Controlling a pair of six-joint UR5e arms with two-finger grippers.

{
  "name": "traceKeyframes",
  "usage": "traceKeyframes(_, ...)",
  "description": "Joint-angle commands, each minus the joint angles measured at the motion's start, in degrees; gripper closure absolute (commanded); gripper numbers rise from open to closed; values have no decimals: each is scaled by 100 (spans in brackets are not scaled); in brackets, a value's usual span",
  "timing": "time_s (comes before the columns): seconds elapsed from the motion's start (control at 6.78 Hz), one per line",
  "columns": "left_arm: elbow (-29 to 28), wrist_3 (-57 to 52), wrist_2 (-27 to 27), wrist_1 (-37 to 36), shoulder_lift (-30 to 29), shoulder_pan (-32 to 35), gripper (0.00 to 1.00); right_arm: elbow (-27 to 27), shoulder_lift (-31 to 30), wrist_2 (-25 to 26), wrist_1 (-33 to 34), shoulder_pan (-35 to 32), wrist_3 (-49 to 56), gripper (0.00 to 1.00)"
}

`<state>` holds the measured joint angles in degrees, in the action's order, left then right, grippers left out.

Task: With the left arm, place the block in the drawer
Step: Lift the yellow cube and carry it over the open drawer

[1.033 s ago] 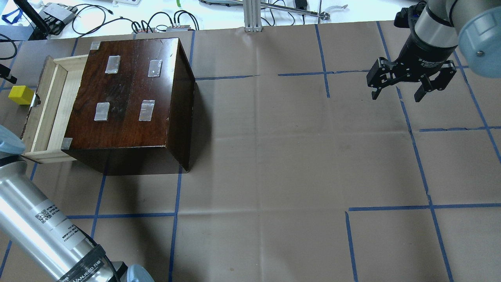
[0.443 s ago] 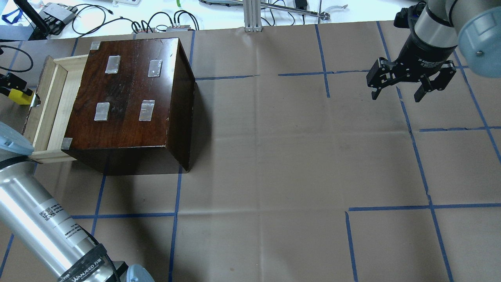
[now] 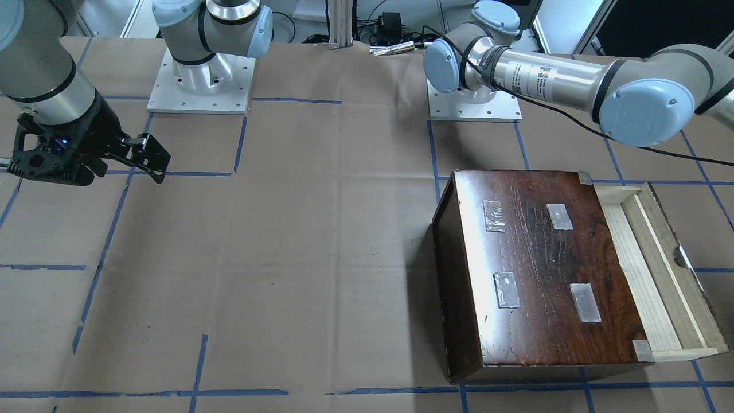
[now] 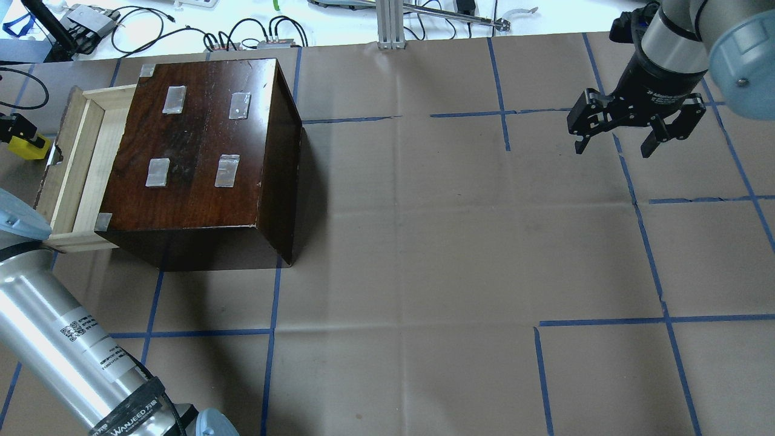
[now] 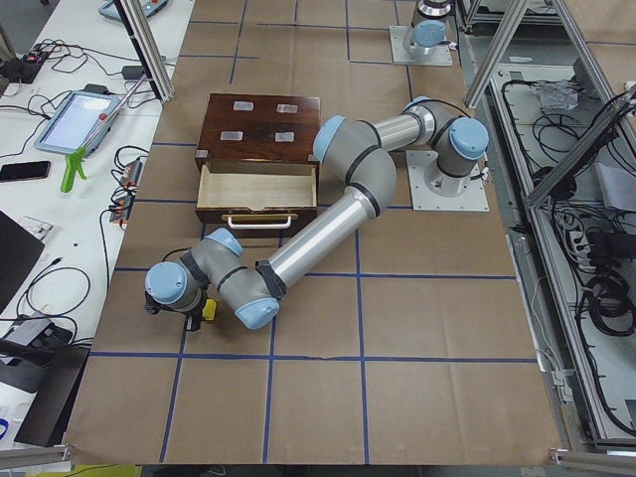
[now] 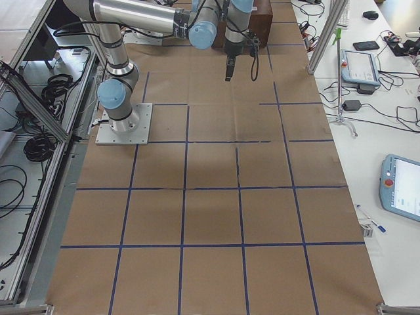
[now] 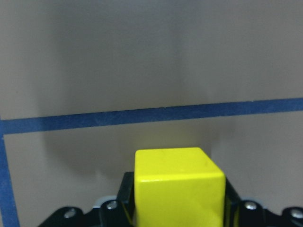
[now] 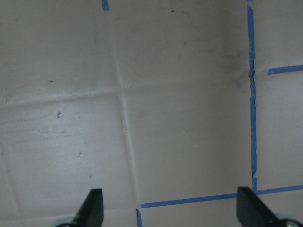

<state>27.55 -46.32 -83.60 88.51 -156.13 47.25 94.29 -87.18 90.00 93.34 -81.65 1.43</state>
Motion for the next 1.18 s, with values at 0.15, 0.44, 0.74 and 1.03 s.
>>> traceKeyframes(0.15,101,18,-16,1136,933,-32,66,-7,8,0,0,0,6,0)
traceKeyframes(0.44,119,70,-287,2138,1434,-23,71,1,8,0,0,0,-3,0)
traceKeyframes(0.74,965,455,-377,2672,2057,12,80,1,8,0,0,0,-3,0)
traceKeyframes(1.03,3044,728,-376,1353,3215,73,79,1,-1,0,0,0,6,0)
